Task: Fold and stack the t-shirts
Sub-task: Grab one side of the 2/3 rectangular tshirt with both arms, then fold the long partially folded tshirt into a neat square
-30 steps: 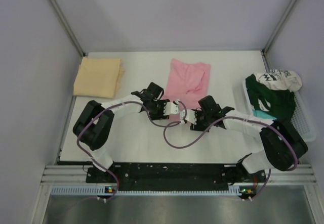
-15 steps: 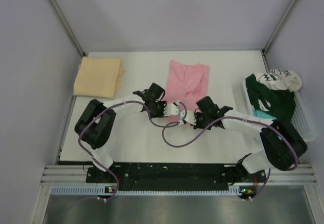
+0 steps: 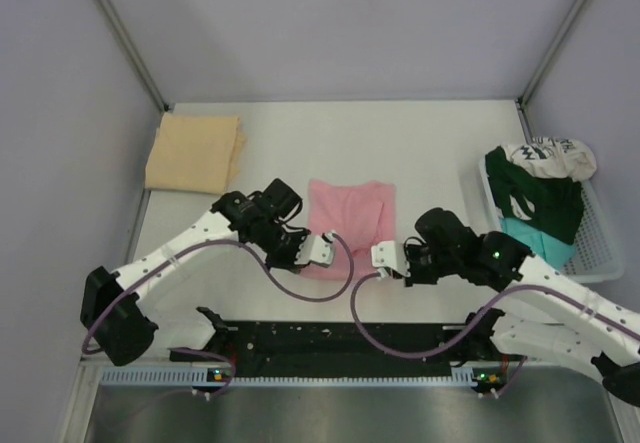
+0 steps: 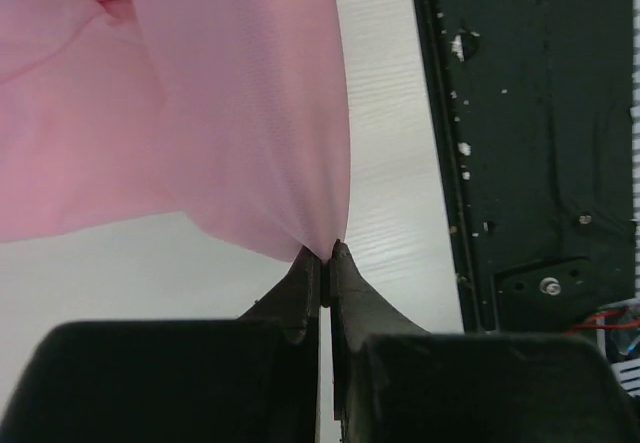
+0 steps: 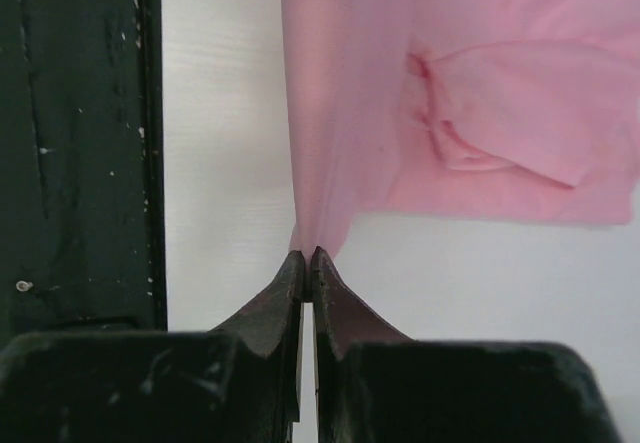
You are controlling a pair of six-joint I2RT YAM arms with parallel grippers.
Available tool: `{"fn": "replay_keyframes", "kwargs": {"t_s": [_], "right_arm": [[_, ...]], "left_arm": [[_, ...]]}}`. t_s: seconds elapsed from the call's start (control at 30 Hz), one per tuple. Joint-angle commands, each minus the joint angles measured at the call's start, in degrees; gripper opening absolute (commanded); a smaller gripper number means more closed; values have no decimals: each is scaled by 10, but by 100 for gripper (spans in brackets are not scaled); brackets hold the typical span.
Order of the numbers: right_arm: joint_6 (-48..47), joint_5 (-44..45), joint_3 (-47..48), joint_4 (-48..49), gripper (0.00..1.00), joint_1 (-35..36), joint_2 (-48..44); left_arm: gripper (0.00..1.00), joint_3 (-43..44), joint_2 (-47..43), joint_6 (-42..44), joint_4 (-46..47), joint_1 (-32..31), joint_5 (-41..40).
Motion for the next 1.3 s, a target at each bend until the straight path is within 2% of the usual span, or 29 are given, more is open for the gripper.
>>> {"fn": "replay_keyframes", "kwargs": {"t_s": [0.0,0.2,0.37,0.5,0.8,0.97,1.17,1.27], "right_arm": [[33,-38,46,-59,0,5,-69],[39,2,70,-15,0,-30,-7],[54,-10,99,77,0,-139,73],[66,-61,136,129,0,-212,147],[98,-28,211,170,0,-265,300],[119,-25,241,194,0,-300,373],[145,-9,266,232,0,-309,452],[169,4,280,281,0,-314,489]], "left_arm": [[0,38,-36,-11,-116,3,42],[0,100,17,-135,-70,18,-15],[0,191,107,-189,-68,110,-1],[0,236,172,-178,-71,165,34],[0,363,324,-204,-54,220,34],[0,442,398,-227,-54,225,37],[7,515,471,-247,-34,225,30],[9,543,504,-276,1,226,-8]]}}
